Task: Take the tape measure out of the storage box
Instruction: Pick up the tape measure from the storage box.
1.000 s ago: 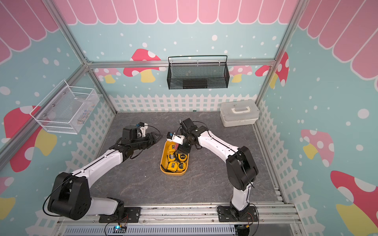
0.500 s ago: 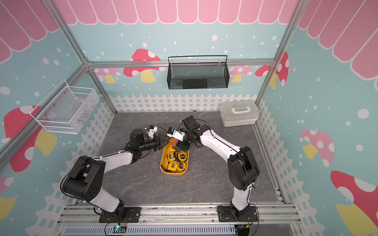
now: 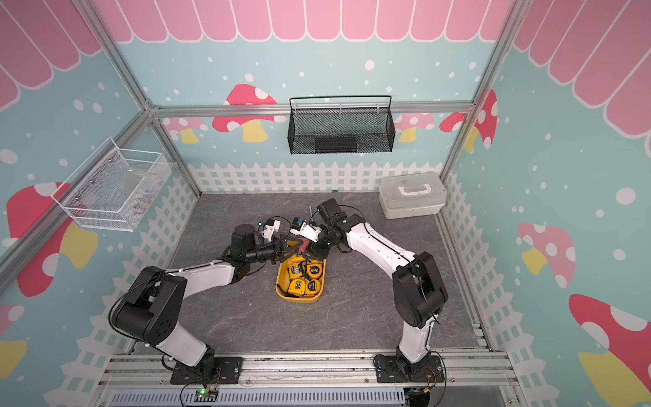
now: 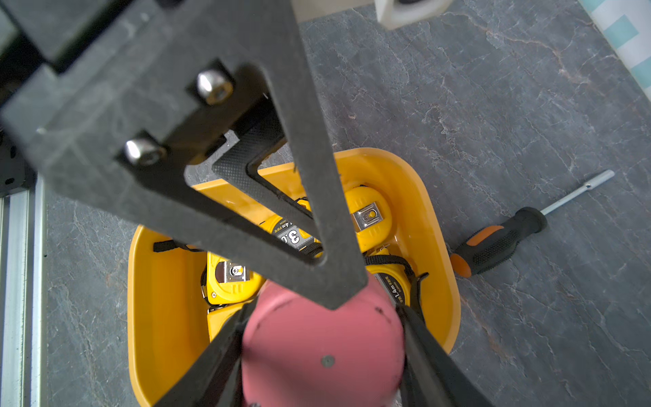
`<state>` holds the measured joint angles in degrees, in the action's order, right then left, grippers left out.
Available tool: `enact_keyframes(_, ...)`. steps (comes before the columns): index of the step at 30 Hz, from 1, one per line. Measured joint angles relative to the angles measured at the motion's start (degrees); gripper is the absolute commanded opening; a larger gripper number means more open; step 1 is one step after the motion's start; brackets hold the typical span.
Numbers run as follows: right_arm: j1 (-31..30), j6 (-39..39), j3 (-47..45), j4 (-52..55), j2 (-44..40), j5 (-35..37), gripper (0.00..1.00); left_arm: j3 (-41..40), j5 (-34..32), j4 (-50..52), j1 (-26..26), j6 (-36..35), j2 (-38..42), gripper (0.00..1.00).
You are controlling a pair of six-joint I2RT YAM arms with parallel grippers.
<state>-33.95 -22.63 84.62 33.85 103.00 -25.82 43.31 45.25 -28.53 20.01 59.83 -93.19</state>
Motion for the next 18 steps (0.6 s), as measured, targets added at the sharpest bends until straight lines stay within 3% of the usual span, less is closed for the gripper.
enact_keyframes(10, 0.00, 0.09, -0.02, -0.17, 0.00, -0.39, 0.60, 1.27, 0.48, 0.39, 2.82, 0.00, -1.31, 0.44)
enact_keyframes(18, 0.00, 0.22, -0.26, -0.13, 0.15, -0.20, 0.62, 1.62, 1.03, 0.39, 3.02, 0.00, -1.31, 0.27)
